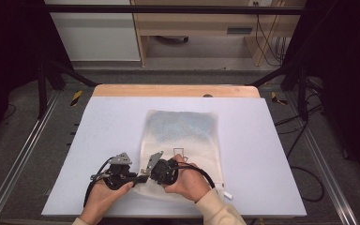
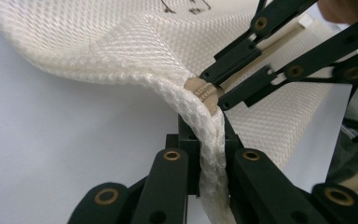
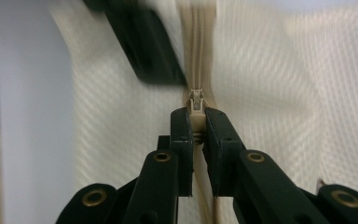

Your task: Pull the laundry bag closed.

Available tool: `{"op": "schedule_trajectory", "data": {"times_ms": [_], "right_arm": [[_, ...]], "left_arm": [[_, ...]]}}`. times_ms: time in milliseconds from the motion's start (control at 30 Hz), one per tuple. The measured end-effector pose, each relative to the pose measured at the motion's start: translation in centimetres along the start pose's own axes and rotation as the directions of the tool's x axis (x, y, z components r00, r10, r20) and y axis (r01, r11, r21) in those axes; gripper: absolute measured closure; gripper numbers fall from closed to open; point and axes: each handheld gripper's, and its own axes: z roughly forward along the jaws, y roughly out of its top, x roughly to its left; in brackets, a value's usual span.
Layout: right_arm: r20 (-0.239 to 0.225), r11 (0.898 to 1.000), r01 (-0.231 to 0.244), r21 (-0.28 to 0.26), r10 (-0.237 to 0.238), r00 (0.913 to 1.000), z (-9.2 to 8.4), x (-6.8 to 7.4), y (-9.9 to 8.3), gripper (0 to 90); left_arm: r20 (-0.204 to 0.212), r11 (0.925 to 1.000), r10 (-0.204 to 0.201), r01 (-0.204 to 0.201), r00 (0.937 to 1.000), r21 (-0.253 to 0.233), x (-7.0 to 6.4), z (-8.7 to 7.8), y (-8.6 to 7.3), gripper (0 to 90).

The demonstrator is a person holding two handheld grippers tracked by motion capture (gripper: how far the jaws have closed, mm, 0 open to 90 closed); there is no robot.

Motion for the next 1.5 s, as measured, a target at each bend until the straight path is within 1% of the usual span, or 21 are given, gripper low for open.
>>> {"op": "schedule_trajectory", "data": {"times_ms": [33,67,133,400,700,867,900,1033,1133,1300,1400,1467,1500], "right_arm": [[0.000,1.000,0.000,0.000,0.000,1.0000,0.0,0.0,0.0,82.5],[-0.007,1.000,-0.017,-0.001,0.017,0.9998,0.1,-0.3,-0.5,82.5],[-0.008,1.000,-0.021,-0.002,0.021,0.9997,0.0,-0.4,-0.7,82.5],[-0.026,0.999,-0.037,-0.003,0.037,0.9990,-0.3,-0.6,-0.9,82.4],[-0.040,0.999,-0.038,-0.010,0.038,0.9985,-0.6,-0.7,-1.2,82.4],[-0.047,0.999,-0.047,-0.006,0.046,0.9978,-0.6,-0.8,-1.5,82.4],[-0.047,0.999,-0.042,-0.001,0.042,0.9980,-0.7,-0.9,-1.5,82.3],[-0.043,0.999,-0.050,0.007,0.051,0.9978,-0.9,-1.1,-2.0,82.3],[-0.044,0.998,-0.056,0.002,0.056,0.9974,-1.1,-1.1,-2.3,82.3],[-0.038,0.998,-0.067,0.007,0.068,0.9970,-1.5,-1.2,-2.9,82.3],[-0.032,0.997,-0.078,0.008,0.078,0.9965,-2.0,-1.3,-3.2,82.3],[-0.028,0.997,-0.075,0.005,0.075,0.9968,-2.1,-1.4,-3.4,82.3],[-0.025,0.997,-0.083,0.005,0.083,0.9963,-2.3,-1.4,-3.5,82.3]], "left_arm": [[0.000,1.0000,0.000,0.000,1.0000,0.000,0.0,0.0,0.0,85.8],[-0.003,0.9999,-0.008,0.008,1.0000,-0.009,0.2,-0.2,0.0,85.8],[-0.002,1.0000,-0.005,0.005,1.0000,-0.007,0.2,-0.2,-0.1,85.8],[-0.001,1.0000,0.004,-0.004,1.0000,0.003,0.0,0.0,-0.1,85.7],[-0.002,0.9999,0.010,-0.010,0.9999,0.009,-0.1,0.1,-0.2,85.7],[0.001,0.9998,0.016,-0.017,0.9999,0.013,-0.3,0.2,-0.2,85.7],[0.003,0.9997,0.017,-0.017,0.9998,0.014,-0.3,0.2,-0.2,85.7],[0.005,0.9997,0.019,-0.019,0.9998,0.017,-0.3,0.2,-0.3,85.6],[0.013,0.9995,0.021,-0.021,0.9997,0.022,-0.5,0.3,-0.3,85.6],[0.016,0.9992,0.027,-0.027,0.9995,0.029,-0.7,0.6,-0.3,85.6],[0.014,0.9993,0.028,-0.029,0.9995,0.025,-0.7,0.6,-0.4,85.5],[0.013,0.9994,0.027,-0.028,0.9995,0.021,-0.6,0.5,-0.5,85.5],[0.015,0.9994,0.027,-0.028,0.9995,0.022,-0.6,0.5,-0.5,85.5]]}}
